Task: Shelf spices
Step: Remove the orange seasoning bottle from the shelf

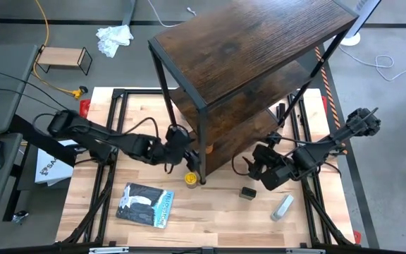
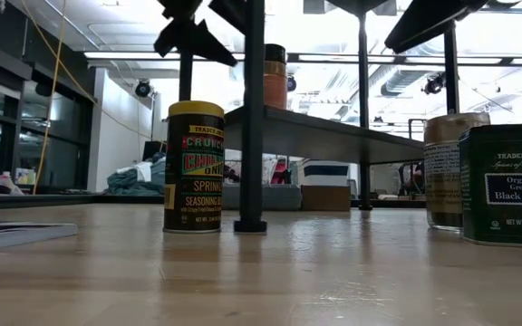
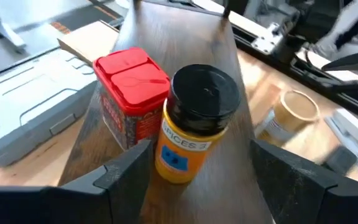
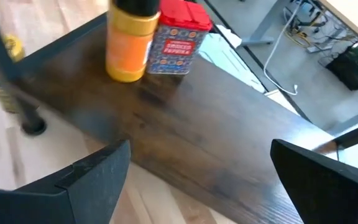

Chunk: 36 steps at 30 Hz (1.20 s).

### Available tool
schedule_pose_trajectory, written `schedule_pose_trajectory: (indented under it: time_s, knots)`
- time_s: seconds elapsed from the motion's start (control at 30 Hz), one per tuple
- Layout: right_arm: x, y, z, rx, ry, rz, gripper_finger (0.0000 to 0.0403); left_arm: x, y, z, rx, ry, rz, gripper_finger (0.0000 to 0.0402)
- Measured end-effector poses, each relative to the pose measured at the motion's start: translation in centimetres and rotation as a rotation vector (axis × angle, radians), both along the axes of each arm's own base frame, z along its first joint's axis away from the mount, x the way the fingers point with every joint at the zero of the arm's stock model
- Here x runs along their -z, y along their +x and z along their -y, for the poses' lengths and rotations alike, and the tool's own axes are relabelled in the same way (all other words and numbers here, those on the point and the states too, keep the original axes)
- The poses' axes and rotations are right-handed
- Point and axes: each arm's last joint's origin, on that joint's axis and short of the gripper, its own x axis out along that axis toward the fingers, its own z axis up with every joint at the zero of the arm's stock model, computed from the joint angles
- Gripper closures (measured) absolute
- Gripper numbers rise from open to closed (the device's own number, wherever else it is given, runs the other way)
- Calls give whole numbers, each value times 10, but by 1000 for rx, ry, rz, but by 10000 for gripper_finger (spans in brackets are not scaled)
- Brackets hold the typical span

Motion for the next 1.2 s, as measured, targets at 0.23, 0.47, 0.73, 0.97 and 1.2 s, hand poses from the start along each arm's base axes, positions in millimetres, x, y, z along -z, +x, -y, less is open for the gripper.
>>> schedule_pose_trajectory:
  time_s: [0.23, 0.47, 0.73, 0.97, 1.2]
  knots:
    - [-1, 6, 9, 41, 10, 17, 18, 19, 23, 12, -41, -12, 91, 136]
    - [-2, 10, 12, 56, 34, 48, 18, 19, 35, 26, 29, 11, 177, 136]
    - [-2, 12, 15, 61, 34, 45, 18, -7, 5, 22, 15, 102, 107, 169]
    - [-2, 13, 15, 36, 20, 21, 39, -28, -38, 9, -130, 205, 12, 336]
    - [-3, 14, 14, 32, 37, 38, 105, -37, -41, -10, -216, 250, 23, 398]
